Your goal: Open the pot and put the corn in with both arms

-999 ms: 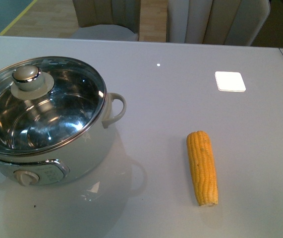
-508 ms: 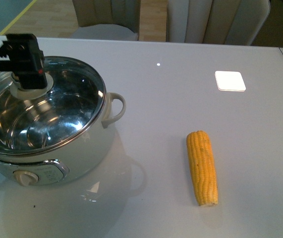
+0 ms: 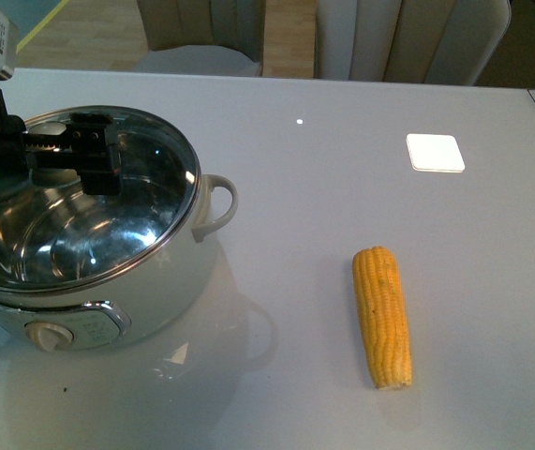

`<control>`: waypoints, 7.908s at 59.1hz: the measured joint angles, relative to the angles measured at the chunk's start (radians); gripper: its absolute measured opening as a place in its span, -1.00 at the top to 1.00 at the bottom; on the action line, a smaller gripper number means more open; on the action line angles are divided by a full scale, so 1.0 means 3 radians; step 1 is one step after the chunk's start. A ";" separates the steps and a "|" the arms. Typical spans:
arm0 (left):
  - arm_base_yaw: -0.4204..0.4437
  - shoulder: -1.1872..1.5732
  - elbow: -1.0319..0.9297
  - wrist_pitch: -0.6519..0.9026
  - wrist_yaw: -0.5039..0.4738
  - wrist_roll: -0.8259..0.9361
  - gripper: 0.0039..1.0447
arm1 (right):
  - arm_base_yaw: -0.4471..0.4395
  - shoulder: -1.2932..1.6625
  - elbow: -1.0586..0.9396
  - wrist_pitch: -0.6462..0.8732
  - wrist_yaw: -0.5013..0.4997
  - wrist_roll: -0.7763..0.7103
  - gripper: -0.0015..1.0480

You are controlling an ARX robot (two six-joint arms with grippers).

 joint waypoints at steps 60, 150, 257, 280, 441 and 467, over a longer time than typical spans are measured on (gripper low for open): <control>-0.0112 -0.0158 0.0045 -0.0181 -0.0212 0.0046 0.16 | 0.0000 0.0000 0.0000 0.0000 0.0000 0.0000 -0.83; 0.2926 0.0806 -0.0356 0.1275 0.1031 0.0590 0.16 | 0.0000 0.0000 0.0000 0.0000 0.0000 -0.0001 -0.83; 0.2351 0.2074 0.0478 0.1577 0.0671 0.0328 -0.88 | 0.0000 0.0000 0.0000 0.0000 0.0000 0.0000 -0.83; 0.2519 0.0567 -0.0300 0.1261 0.0860 0.0137 -0.87 | 0.0000 -0.0003 0.0000 0.0000 -0.0009 -0.0001 -0.83; 0.0609 -0.6583 -0.1994 -0.3062 0.0313 0.0080 0.47 | 0.0000 -0.0005 0.0000 -0.0003 -0.0001 -0.0001 -0.83; 0.0609 -0.6583 -0.1993 -0.3063 0.0312 0.0085 -0.86 | -0.0066 0.0462 0.0351 -0.0870 -0.0324 0.0390 -0.83</control>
